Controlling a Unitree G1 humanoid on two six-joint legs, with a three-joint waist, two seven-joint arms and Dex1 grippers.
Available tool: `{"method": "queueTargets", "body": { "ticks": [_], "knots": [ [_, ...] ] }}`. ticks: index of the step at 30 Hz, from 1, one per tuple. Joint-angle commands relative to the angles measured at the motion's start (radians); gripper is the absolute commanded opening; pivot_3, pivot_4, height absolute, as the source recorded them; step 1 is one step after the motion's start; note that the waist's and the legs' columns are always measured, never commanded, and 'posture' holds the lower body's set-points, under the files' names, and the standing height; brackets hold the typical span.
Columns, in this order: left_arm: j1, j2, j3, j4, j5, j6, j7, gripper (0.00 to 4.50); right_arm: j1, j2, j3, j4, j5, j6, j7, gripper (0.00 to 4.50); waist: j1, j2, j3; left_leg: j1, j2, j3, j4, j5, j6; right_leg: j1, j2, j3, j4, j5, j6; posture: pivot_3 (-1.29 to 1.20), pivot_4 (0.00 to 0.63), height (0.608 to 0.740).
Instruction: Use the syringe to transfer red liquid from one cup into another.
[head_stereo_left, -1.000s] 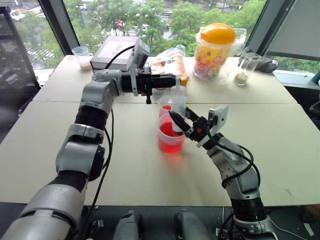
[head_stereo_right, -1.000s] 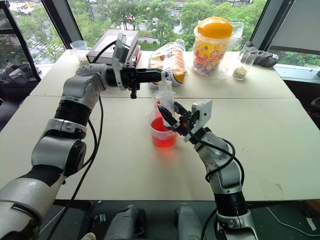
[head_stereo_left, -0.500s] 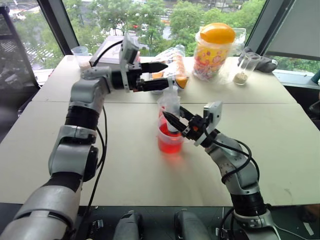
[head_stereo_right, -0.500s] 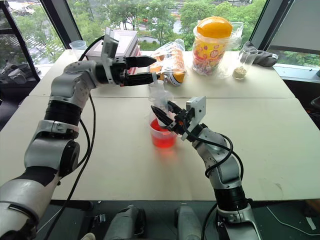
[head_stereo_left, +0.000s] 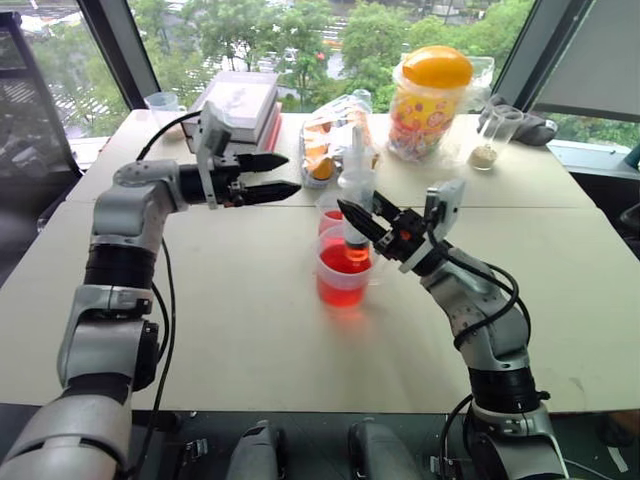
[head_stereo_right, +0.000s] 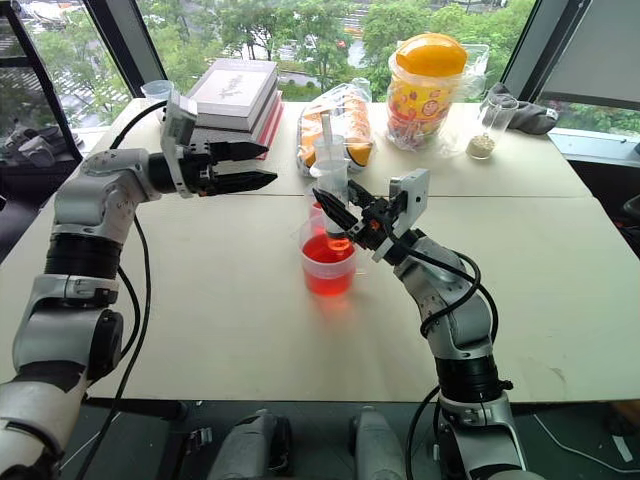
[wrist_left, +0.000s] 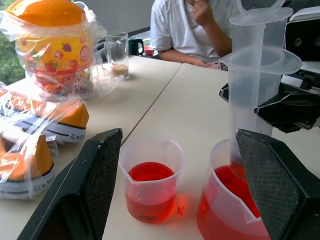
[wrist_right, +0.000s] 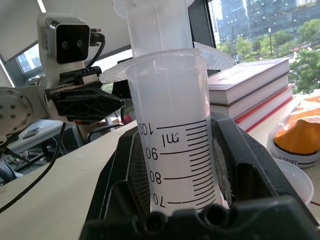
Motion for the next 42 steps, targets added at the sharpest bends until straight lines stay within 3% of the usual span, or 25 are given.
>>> {"method": "queueTargets", "body": {
  "ticks": [1, 8, 11, 16, 27, 41, 42],
  "knots": [
    [0.005, 0.01, 0.036, -0.07, -0.026, 0.009, 0.03, 3.71, -0.18, 0.005, -0.083, 0.026, 0.085, 0.021, -0.025, 1.34, -0.001, 0.0, 0.0, 0.0, 0.0, 0.0, 0.0, 0.0, 0.0, 0.0, 0.0, 0.0, 0.0, 0.0, 0.0, 0.0, 0.15, 0.74],
    [0.016, 0.031, 0.055, -0.132, -0.049, 0.049, 0.054, 3.71, -0.442, 0.017, -0.117, 0.414, 0.022, -0.118, 0.042, 1.34, 0.0, 0.0, 0.0, 0.002, 0.0, 0.0, -0.001, 0.001, -0.001, 0.0, 0.0, 0.0, 0.001, 0.0, 0.0, 0.0, 0.15, 0.74],
    [0.003, 0.017, 0.049, -0.14, -0.043, 0.04, 0.084, 3.71, -0.452, 0.053, -0.096, 0.618, -0.042, -0.279, 0.11, 1.34, -0.003, 0.0, 0.0, 0.001, 0.0, 0.001, -0.001, 0.001, -0.001, 0.0, 0.0, 0.0, 0.0, 0.0, 0.0, 0.0, 0.15, 0.74],
    [-0.074, -0.013, 0.045, -0.079, -0.04, 0.0, 0.09, 3.71, -0.464, 0.108, -0.082, 0.77, -0.102, -0.421, 0.144, 1.34, -0.002, 0.0, 0.0, 0.0, 0.0, 0.001, -0.001, 0.002, -0.003, -0.001, 0.0, 0.0, -0.001, 0.0, 0.0, 0.0, 0.15, 0.74],
    [-0.29, -0.14, 0.007, 0.215, 0.027, -0.169, 0.053, 3.71, -0.494, 0.145, -0.079, 0.884, -0.154, -0.525, 0.162, 1.34, -0.004, 0.0, 0.0, 0.0, 0.0, 0.001, -0.001, 0.003, -0.005, 0.0, 0.0, 0.0, -0.001, 0.0, 0.0, 0.0, 0.15, 0.74],
    [-0.398, -0.215, 0.025, 0.415, 0.056, -0.242, 0.012, 3.71, -0.493, 0.135, -0.082, 0.904, -0.187, -0.556, 0.165, 1.34, -0.006, 0.0, 0.0, 0.0, 0.0, 0.001, -0.001, 0.003, -0.006, -0.001, 0.0, 0.0, -0.001, 0.0, 0.0, 0.0, 0.15, 0.74],
    [-0.405, -0.22, 0.029, 0.429, 0.056, -0.245, 0.012, 3.17, -0.494, 0.132, -0.083, 0.906, -0.188, -0.558, 0.166, 1.34, -0.006, 0.0, 0.0, 0.0, 0.0, 0.001, -0.001, 0.003, -0.006, -0.001, 0.0, 0.0, -0.001, 0.0, 0.0, 0.0, 0.15, 0.74]
  ]
}}
